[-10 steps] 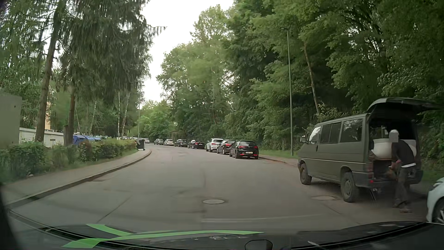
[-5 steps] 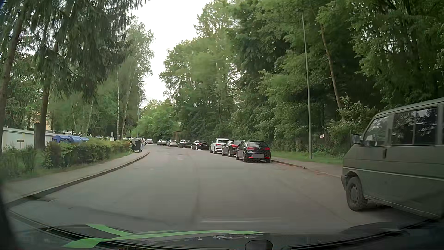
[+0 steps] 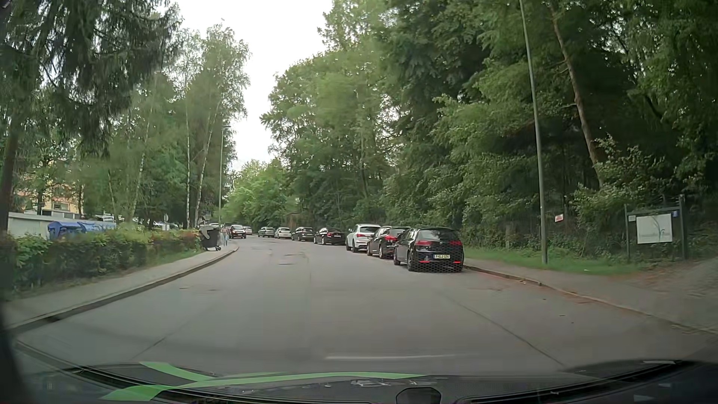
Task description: Follow the waypoints while adhering to traffic rules and regulations
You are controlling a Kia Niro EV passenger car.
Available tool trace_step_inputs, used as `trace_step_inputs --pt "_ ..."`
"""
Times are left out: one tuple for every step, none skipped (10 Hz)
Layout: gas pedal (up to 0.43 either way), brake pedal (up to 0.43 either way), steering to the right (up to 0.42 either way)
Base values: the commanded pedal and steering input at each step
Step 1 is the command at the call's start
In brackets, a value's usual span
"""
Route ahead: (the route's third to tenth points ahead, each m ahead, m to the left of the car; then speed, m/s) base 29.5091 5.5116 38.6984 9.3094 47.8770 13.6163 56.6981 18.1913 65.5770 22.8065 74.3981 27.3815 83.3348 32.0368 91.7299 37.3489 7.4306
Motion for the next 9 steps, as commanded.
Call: trace_step_inputs --pt "0.130 0.000 -0.033" --pt "0.130 0.000 -0.039" --pt "0.130 0.000 -0.043" --pt "0.130 0.000 -0.043" --pt "0.130 0.000 -0.043" --pt "0.130 0.000 -0.043" --pt "0.130 0.000 -0.043" --pt "0.130 0.000 -0.043" --pt "0.130 0.000 -0.044"
